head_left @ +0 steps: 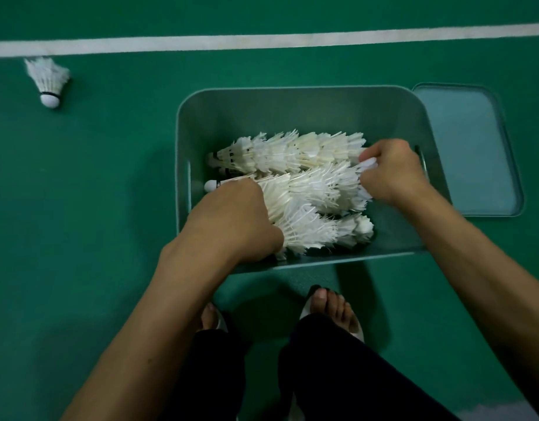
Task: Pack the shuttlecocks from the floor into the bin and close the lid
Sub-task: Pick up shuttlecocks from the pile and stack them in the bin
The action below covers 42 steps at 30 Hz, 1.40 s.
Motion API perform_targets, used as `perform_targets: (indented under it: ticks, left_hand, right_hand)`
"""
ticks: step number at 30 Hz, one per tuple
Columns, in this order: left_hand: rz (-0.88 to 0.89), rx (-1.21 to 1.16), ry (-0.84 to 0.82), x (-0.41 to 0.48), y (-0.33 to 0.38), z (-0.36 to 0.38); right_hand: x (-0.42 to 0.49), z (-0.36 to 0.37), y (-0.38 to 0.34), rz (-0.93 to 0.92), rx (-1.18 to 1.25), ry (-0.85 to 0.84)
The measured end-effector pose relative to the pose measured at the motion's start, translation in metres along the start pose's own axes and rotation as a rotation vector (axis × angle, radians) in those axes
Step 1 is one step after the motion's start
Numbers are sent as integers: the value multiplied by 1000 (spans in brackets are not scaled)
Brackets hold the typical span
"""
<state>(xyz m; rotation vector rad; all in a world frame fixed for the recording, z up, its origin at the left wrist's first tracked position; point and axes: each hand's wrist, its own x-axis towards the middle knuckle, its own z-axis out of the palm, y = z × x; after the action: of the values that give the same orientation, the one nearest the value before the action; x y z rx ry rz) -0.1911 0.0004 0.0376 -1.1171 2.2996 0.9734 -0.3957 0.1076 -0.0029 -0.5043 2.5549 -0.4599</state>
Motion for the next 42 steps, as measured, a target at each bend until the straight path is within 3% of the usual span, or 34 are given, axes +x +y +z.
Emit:
perform_targets:
  ticks: [4, 8, 12, 14, 17, 23, 25, 28, 30, 33, 39, 42]
  left_hand:
    - [-1, -3, -14, -8, 1, -6]
    - [2, -60, -15, -15, 5, -12]
    - [28, -93, -12, -20, 6, -16]
    - [49, -125, -1, -21, 6, -18]
    - [78, -179, 49, -19, 7, -17]
    - [60, -157, 27, -16, 0, -18]
    - [30, -154, 8, -17, -5, -21]
    - [-4, -51, 107, -13, -11, -18]
    - [-5, -5, 187, -8, -11, -12]
    - [15, 67, 224, -1, -8, -2]
    - [68, 301, 81, 13, -11, 14]
    - [38, 351, 129, 16, -14, 21]
  right_hand:
    - [-1, 3, 6, -14, 6, 24]
    - [-19, -3, 5, -204, -230, 194]
    - [-36, -21, -4, -332, -330, 224]
    - [-46, -33, -13, -358, -148, 155]
    - [-69, -44, -35, -270, 271, -251]
    - [-79, -25, -44, -210, 320, -446]
    - [-73, -32, -37, -146, 305, -445]
    - [-59, -51, -26, -142, 235, -231]
    - [-56, -54, -24, -155, 196, -180]
    - [-60, -43, -28, -138, 127, -255]
    - [-57, 5, -24, -58, -9, -305]
    - [-59, 22, -24, -63, 25, -346]
